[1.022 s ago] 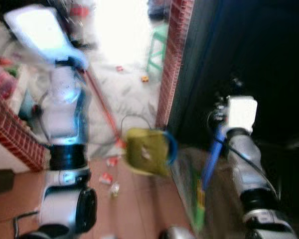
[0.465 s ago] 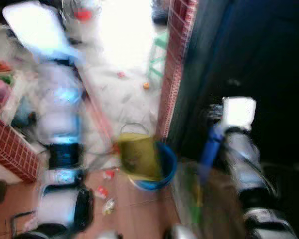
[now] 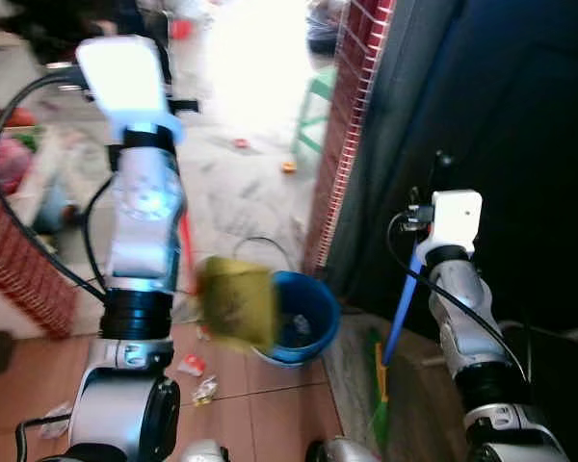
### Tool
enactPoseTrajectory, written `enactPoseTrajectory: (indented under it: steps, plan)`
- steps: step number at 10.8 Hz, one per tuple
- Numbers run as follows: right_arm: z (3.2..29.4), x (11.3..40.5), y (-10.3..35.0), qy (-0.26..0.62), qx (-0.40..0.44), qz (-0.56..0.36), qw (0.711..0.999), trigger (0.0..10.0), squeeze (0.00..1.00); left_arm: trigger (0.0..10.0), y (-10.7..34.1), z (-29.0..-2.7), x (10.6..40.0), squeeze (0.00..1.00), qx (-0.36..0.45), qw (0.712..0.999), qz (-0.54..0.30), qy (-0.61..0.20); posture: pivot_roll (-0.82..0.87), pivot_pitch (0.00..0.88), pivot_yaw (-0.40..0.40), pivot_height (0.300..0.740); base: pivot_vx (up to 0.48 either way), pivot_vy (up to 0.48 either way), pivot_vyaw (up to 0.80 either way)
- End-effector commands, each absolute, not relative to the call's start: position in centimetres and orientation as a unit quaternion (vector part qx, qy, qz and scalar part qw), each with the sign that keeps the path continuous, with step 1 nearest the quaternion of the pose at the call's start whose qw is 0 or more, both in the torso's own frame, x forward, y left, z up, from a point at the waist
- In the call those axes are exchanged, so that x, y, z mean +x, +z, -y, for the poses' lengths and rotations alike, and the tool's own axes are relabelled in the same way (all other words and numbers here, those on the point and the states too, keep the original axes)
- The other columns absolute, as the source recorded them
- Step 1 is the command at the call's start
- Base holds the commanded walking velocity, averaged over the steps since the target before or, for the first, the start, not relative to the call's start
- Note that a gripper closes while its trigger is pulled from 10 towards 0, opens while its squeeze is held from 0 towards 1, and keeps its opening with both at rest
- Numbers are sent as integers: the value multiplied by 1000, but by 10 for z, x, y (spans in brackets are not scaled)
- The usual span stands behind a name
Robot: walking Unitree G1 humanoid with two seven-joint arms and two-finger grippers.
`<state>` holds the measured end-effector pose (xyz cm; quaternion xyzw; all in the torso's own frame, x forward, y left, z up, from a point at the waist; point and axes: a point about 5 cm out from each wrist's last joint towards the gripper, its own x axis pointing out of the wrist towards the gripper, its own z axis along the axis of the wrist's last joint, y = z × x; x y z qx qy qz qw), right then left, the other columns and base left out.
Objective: Sweep floor
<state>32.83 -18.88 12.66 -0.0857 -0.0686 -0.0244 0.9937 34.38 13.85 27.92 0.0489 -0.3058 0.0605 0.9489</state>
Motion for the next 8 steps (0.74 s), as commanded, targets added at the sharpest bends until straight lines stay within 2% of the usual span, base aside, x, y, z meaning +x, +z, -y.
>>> enactPoseTrajectory:
  steps: [1, 3, 8]
  plan:
    - [193, 329, 136, -24, -99, 86, 991, 10000, 0, 10000, 293, -130, 339, 0, 33, 936, 346, 56, 16, 13, -42, 740, 0, 0, 0]
    - [189, 332, 140, -19, -97, 91, 991, 10000, 0, 10000, 296, -110, 338, 0, 56, 924, 376, 45, 10, 16, -48, 740, 0, 0, 0]
    - [190, 330, 140, -16, -99, 90, 991, 10000, 0, 10000, 286, -70, 330, 0, 66, 915, 397, -4, -8, 25, -64, 740, 0, 0, 0]
